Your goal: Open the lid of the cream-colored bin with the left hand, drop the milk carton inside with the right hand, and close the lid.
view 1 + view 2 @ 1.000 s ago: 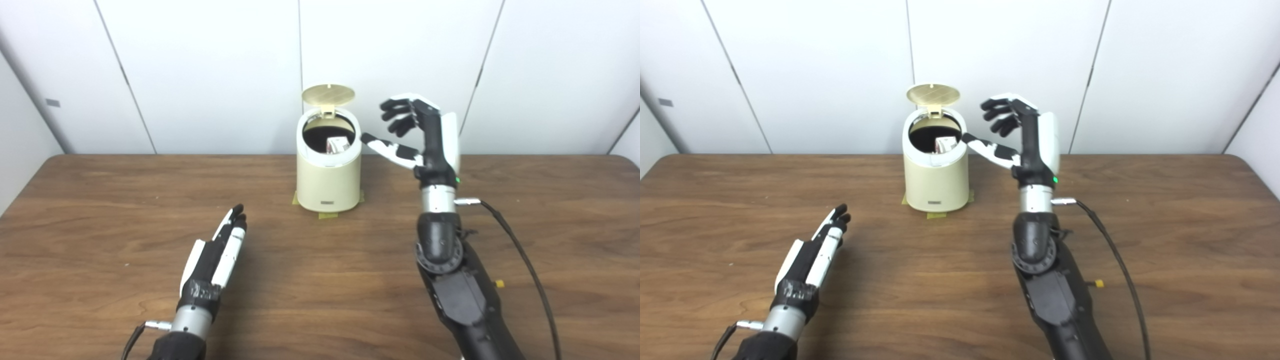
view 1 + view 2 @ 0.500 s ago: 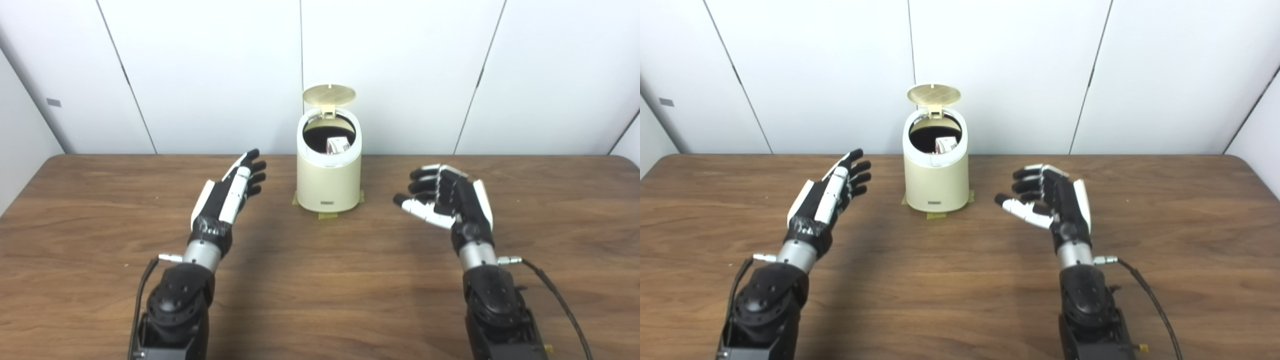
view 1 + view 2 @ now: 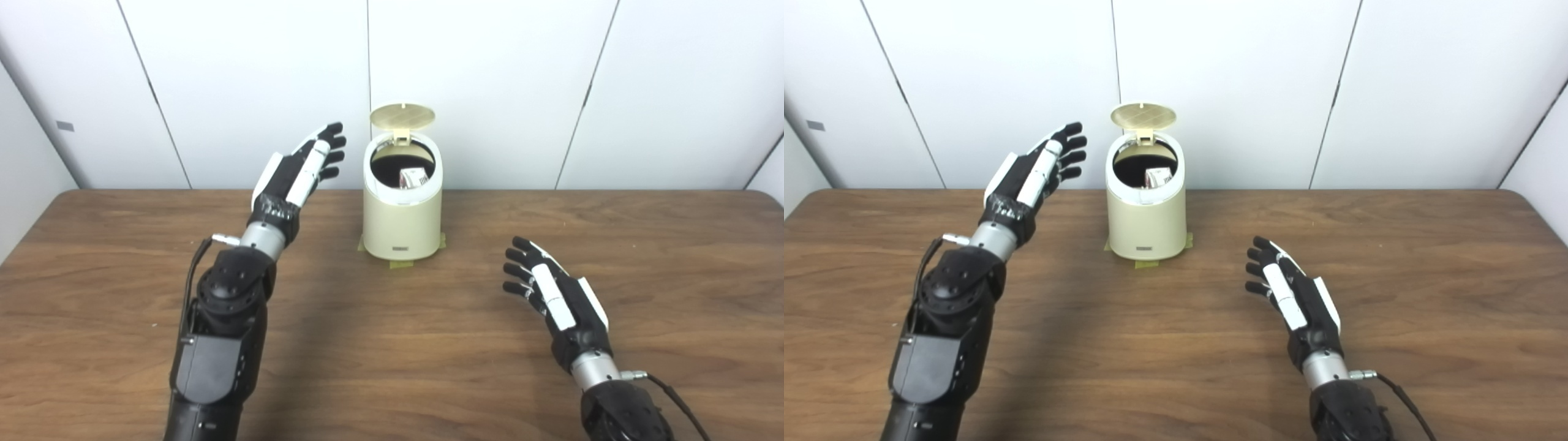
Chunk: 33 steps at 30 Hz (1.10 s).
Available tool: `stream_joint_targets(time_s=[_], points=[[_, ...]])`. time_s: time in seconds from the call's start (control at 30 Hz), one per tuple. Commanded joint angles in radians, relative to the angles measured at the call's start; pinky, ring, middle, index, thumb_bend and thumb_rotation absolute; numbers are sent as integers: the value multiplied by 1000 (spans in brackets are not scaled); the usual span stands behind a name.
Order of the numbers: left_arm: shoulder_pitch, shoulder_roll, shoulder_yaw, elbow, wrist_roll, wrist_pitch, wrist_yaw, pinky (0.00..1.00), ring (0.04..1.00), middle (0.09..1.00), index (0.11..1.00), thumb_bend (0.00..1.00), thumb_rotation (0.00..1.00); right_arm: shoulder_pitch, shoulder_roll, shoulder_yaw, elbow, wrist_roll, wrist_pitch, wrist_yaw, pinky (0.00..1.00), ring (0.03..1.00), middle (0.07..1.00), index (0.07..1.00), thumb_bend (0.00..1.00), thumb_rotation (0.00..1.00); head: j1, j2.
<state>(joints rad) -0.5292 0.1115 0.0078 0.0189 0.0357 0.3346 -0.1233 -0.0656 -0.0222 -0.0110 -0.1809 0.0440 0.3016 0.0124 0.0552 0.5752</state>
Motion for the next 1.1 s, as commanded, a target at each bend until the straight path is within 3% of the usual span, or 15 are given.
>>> stream_joint_targets(time_s=[0.0, 0.13, 0.27, 0.57, 0.8, 1.07], points=[[-81, 11, 0, 14, 2, -60, 11, 906, 913, 919, 924, 425, 940, -13, 17, 0, -17, 25, -60, 10, 737, 834, 842, 850, 503, 844, 1, 0], [-145, 19, 3, 70, 15, -62, 24, 932, 928, 929, 930, 438, 983, 8, 27, -1, -11, 58, -79, 27, 681, 826, 838, 831, 544, 924, -1, -2], [-203, 33, -3, 121, 40, -81, 38, 929, 927, 924, 929, 450, 987, 26, 36, -3, -14, 70, -90, 32, 699, 823, 841, 823, 599, 993, 1, -5], [-282, 77, -59, 203, 99, -140, 26, 925, 940, 931, 922, 458, 1000, 47, 43, 9, -17, 68, -99, 32, 719, 832, 851, 834, 601, 1000, 1, -6], [-333, 105, -118, 226, 158, -133, 3, 923, 946, 938, 912, 440, 1000, 48, 46, 17, -3, 59, -103, 28, 710, 815, 844, 840, 582, 1000, -4, -7], [-368, 138, -188, 223, 236, -130, -41, 914, 924, 887, 887, 430, 1000, 40, 57, 13, 4, 65, -89, 24, 699, 802, 836, 848, 584, 1000, -13, -9]])
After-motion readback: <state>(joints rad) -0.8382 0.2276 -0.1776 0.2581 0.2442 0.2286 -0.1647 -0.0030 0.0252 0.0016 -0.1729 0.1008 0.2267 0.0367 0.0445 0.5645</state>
